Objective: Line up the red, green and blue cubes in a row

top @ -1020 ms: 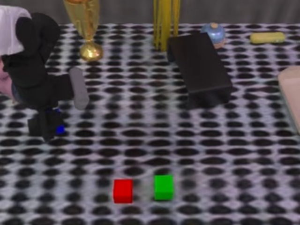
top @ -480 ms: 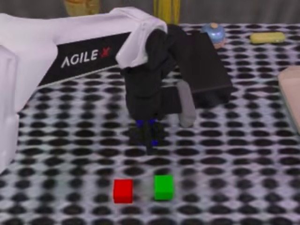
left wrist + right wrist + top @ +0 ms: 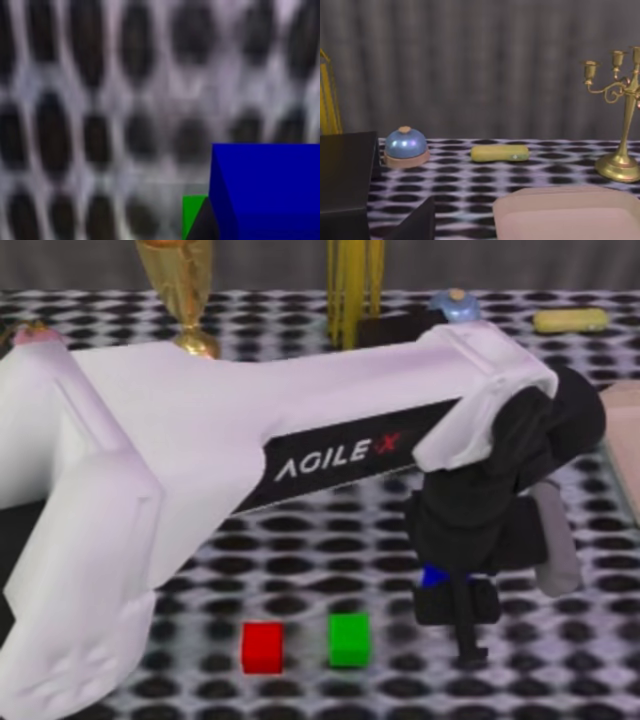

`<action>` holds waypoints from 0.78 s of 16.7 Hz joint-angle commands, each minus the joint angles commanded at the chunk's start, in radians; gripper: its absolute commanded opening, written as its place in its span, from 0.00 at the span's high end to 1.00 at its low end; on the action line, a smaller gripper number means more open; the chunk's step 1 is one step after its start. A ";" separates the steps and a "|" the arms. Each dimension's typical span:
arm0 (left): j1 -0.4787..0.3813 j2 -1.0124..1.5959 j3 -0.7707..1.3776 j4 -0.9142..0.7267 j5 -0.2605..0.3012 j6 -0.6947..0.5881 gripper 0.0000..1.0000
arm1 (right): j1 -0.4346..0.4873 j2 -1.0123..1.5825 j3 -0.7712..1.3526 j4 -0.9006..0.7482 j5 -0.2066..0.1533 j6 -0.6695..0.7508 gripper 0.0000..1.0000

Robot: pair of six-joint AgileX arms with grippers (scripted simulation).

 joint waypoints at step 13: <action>-0.002 0.081 -0.145 0.226 0.001 -0.002 1.00 | 0.000 0.000 0.000 0.000 0.000 0.000 0.00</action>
